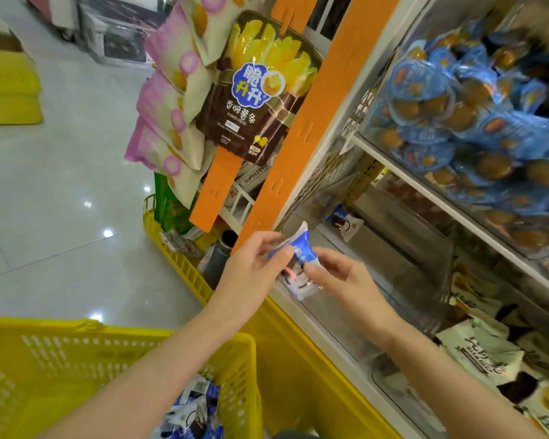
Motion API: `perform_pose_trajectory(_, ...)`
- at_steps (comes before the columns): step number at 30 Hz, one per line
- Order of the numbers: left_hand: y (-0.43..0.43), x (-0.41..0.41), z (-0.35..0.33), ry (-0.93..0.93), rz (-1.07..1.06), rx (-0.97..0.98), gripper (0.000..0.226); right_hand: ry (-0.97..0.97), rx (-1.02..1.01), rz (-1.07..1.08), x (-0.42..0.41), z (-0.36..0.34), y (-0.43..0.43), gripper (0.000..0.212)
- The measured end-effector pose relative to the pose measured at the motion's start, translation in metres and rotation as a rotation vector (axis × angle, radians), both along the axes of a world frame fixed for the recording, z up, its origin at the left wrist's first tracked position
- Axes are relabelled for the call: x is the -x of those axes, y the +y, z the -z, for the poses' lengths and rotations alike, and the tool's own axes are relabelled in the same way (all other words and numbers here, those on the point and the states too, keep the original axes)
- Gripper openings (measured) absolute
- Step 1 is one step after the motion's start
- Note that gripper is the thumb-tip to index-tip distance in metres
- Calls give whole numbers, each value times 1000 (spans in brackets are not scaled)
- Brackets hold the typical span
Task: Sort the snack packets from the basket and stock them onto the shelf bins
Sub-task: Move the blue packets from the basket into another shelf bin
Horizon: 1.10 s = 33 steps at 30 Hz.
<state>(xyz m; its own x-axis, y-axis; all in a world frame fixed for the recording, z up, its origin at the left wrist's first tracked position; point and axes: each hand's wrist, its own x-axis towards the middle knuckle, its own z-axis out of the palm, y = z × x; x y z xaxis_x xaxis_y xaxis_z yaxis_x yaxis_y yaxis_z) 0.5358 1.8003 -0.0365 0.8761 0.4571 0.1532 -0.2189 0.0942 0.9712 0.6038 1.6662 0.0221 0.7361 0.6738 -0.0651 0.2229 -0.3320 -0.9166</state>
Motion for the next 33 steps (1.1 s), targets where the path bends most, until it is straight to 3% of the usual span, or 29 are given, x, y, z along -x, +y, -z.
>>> perform_pose_trajectory(1,1,-1,-6,-4,42,24,5,-24,-3,-31,-3,-3,-4,27)
perform_pose_trajectory(5,2,-15,-16,-2,116,45,25,-98,2,-70,-16,-14,-17,28)
perform_pose_trajectory(8,0,-31,-17,-19,27,-261,24,-168,53,-23,-45,-20,-26,27)
perform_pose_trajectory(11,3,-47,-13,-67,-18,-659,17,-316,84,341,-102,-14,-31,24)
perform_pose_trajectory(13,3,-57,-4,-77,30,-880,24,-425,274,594,-141,-7,-33,26)
perform_pose_trajectory(17,1,-69,13,-87,64,-1163,33,-492,612,715,-194,18,-40,30)
perform_pose_trajectory(24,3,-76,33,-222,-15,-1181,33,-478,765,689,-226,42,-44,33)
perform_pose_trajectory(28,4,-76,34,-255,2,-1136,29,-451,720,630,-231,44,-33,33)
perform_pose_trajectory(33,6,-77,36,-238,42,-1144,30,-465,814,575,-234,62,-43,23)
